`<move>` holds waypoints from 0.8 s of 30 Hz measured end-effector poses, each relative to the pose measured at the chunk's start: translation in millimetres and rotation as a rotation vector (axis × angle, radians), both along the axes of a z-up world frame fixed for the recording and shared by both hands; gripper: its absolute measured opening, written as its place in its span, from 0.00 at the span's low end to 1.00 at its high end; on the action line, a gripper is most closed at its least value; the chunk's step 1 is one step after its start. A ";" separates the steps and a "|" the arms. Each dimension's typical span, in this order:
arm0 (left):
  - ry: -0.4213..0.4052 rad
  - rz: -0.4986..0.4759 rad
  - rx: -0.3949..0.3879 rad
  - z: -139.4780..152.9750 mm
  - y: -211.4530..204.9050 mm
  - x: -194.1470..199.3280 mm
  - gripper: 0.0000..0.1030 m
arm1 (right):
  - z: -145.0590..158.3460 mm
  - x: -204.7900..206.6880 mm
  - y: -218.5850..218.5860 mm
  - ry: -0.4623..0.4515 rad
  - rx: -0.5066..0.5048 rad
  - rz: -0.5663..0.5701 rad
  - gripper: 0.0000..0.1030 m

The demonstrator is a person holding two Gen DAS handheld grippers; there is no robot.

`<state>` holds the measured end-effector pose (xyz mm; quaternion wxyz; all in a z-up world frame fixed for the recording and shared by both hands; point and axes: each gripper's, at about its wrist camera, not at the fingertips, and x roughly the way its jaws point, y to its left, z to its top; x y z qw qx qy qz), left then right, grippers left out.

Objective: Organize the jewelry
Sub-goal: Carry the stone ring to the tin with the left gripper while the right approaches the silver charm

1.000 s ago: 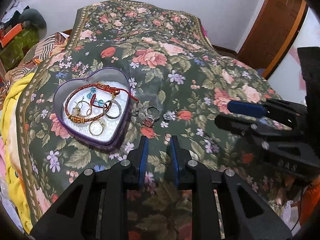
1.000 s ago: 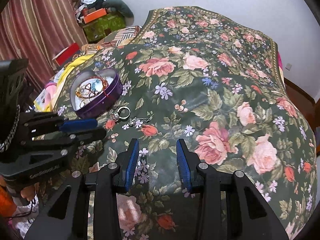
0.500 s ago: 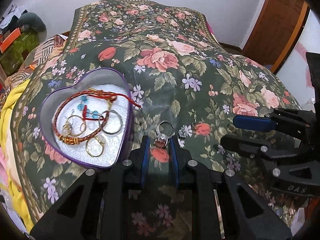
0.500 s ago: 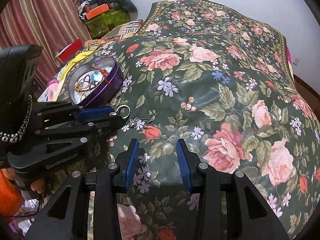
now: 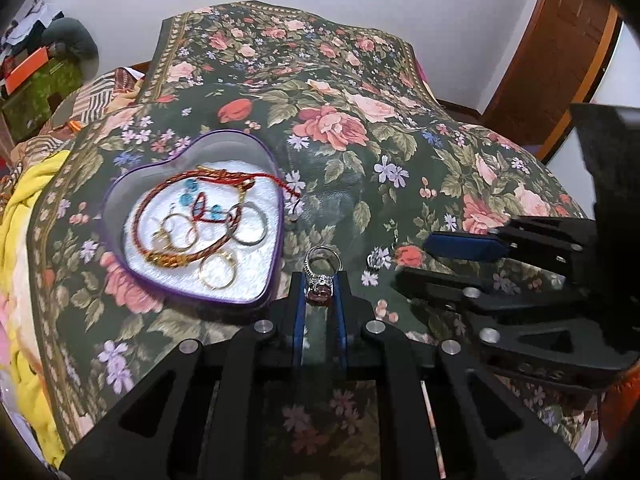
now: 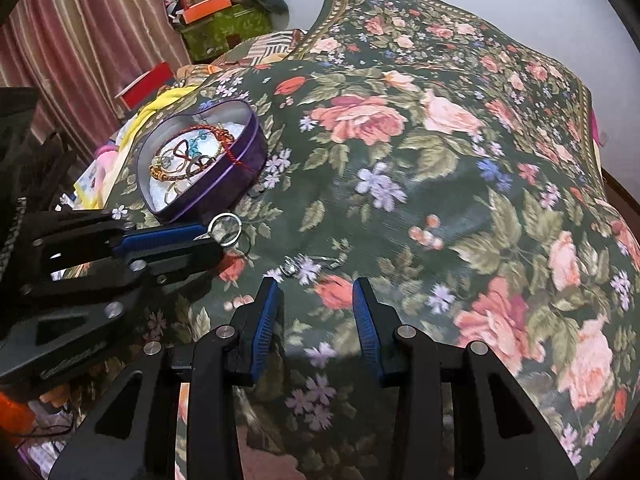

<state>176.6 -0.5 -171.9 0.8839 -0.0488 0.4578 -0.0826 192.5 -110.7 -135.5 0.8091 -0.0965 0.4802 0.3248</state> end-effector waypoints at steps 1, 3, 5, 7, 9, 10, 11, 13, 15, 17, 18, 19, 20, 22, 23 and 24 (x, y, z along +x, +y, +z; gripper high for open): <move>-0.004 0.002 0.002 1.3 1.4 -2.3 0.12 | 0.3 0.2 1.5 -0.004 0.000 0.000 0.34; -0.008 0.007 0.000 2.8 3.9 -4.7 0.12 | 0.4 0.9 5.6 -0.009 0.001 0.007 0.34; -0.011 0.015 -0.007 3.5 7.3 -6.2 0.12 | 0.0 1.3 8.9 -0.016 -0.003 0.010 0.34; -0.008 0.019 -0.015 3.0 9.0 -6.6 0.12 | -1.6 1.5 11.8 -0.028 -0.015 0.016 0.34; -0.007 0.021 -0.014 2.4 8.7 -6.9 0.12 | -1.4 1.3 13.6 -0.036 -0.020 0.017 0.33; -0.006 0.021 -0.014 2.3 8.2 -7.3 0.12 | -1.6 0.9 13.2 -0.044 -0.025 0.013 0.29; -0.005 0.019 -0.017 2.4 7.9 -7.6 0.12 | -1.9 1.0 12.6 -0.051 -0.031 0.008 0.27; -0.008 0.019 -0.017 3.1 7.1 -7.9 0.12 | -1.7 3.4 10.2 -0.050 -0.028 -0.007 0.18; -0.009 0.020 -0.020 4.1 7.0 -8.7 0.12 | -1.3 5.6 6.7 -0.043 -0.020 -0.024 0.11; -0.013 0.019 -0.019 6.2 6.1 -10.1 0.12 | -0.7 7.4 3.1 -0.032 -0.004 -0.035 0.10; -0.015 0.019 -0.019 7.4 5.7 -10.9 0.12 | -0.3 6.9 2.9 -0.033 -0.004 -0.036 0.10; -0.017 0.019 -0.019 8.8 5.3 -11.6 0.12 | 0.2 5.6 3.5 -0.039 -0.008 -0.037 0.10; -0.019 0.018 -0.018 10.3 4.7 -12.0 0.12 | 0.5 4.5 4.4 -0.042 -0.011 -0.037 0.09; -0.027 0.018 -0.017 14.7 4.0 -14.4 0.12 | 1.7 2.6 4.8 -0.045 -0.013 -0.034 0.07; -0.031 0.018 -0.017 16.6 3.8 -15.1 0.12 | 3.2 1.6 4.3 -0.049 -0.010 -0.035 0.07; -0.037 0.018 -0.017 20.0 3.8 -16.2 0.12 | 4.9 1.3 3.7 -0.053 -0.006 -0.037 0.07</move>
